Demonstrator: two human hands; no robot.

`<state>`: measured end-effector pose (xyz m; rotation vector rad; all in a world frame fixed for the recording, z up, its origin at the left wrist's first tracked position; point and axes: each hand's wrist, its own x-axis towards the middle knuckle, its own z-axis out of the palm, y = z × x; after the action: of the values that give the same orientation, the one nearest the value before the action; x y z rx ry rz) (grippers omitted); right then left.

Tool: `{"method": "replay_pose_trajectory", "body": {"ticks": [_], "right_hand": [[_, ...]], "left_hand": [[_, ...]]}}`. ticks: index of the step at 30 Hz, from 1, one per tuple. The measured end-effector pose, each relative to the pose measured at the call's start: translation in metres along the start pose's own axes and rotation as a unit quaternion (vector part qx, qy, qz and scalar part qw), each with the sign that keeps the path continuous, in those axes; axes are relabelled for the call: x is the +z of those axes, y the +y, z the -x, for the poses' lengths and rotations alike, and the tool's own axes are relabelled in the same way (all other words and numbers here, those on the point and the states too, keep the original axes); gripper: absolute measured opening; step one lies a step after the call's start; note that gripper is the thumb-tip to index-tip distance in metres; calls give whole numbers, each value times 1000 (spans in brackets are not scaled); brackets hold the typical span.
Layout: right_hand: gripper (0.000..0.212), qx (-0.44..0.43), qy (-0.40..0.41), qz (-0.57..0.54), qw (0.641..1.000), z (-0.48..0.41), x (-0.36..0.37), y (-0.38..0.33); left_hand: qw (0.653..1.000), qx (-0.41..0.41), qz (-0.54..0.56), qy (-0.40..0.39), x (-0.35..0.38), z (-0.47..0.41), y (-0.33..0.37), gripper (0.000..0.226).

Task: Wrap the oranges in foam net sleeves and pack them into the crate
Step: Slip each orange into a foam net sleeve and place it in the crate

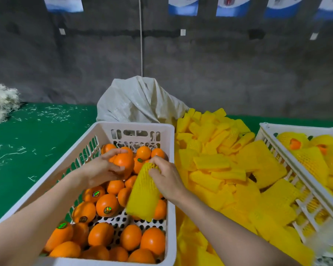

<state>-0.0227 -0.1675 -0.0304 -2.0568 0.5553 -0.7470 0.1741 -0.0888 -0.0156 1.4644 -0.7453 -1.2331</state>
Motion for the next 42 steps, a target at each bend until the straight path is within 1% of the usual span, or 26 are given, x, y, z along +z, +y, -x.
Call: {"method": "replay_pose_trajectory", "body": {"ticks": [2,4,5,6,7,8,9,10,12,14,15,17,19,21,22,25,27,28,31,34,36,38,39,42], "right_hand": [[19,18,30,-87,996,3,-6,-6],[10,51,52,-208,975,7,-16,-12],[6,63,53,-263,961,10,-23,-16],[8,68,51,-304,949,13,-31,-20],[10,65,45,-329,941,18,-38,-24],[9,57,36,-338,939,21,-45,-29],[7,45,26,-336,941,26,-52,-34],[5,33,18,-326,945,31,-58,-38],[5,23,10,-307,951,43,-68,-43],[6,25,10,-294,955,54,-78,-44],[7,26,10,-293,956,60,-82,-44],[7,27,16,-295,955,71,-91,-42],[7,25,24,-287,957,82,-100,-40],[11,27,42,-260,964,92,-109,-37],[9,36,57,-246,967,97,-113,-36],[10,38,129,-167,977,110,-124,-31],[16,17,179,-109,978,118,-129,-26],[16,7,203,-86,975,122,-131,-25],[12,1,255,-27,967,132,-140,-16],[11,21,266,-11,964,138,-151,-8],[19,21,270,-10,963,144,-156,-7],[27,22,278,-16,960,150,-156,-6],[26,25,281,-20,959,152,-156,-5],[18,12,280,-17,960,156,-151,-5]], "left_hand": [[992,41,118,-35,11,12,9,59],[972,72,213,-64,29,26,15,51],[967,80,232,-66,39,32,17,43],[967,89,231,-61,50,37,18,42],[968,94,227,-57,60,41,18,53],[970,91,218,-51,69,44,19,72],[972,83,212,-48,80,46,20,87],[972,81,214,-51,92,49,22,93],[968,85,229,-58,115,51,24,89],[966,98,232,-55,139,55,23,90],[966,102,235,-49,151,56,21,82],[962,104,251,-34,174,60,17,59],[954,97,283,-29,195,63,13,48],[955,106,278,-14,215,65,8,42],[958,113,263,1,224,66,5,38],[963,137,229,46,245,71,-7,26],[962,147,223,63,259,74,-15,24],[961,149,225,67,265,74,-18,25],[958,142,246,46,283,75,-24,31],[950,138,279,-21,290,78,-31,58],[952,138,266,-55,293,80,-36,71],[948,148,276,-63,297,79,-40,68],[942,144,297,-59,301,78,-39,64],[913,85,391,-79,312,78,-30,53]]}}
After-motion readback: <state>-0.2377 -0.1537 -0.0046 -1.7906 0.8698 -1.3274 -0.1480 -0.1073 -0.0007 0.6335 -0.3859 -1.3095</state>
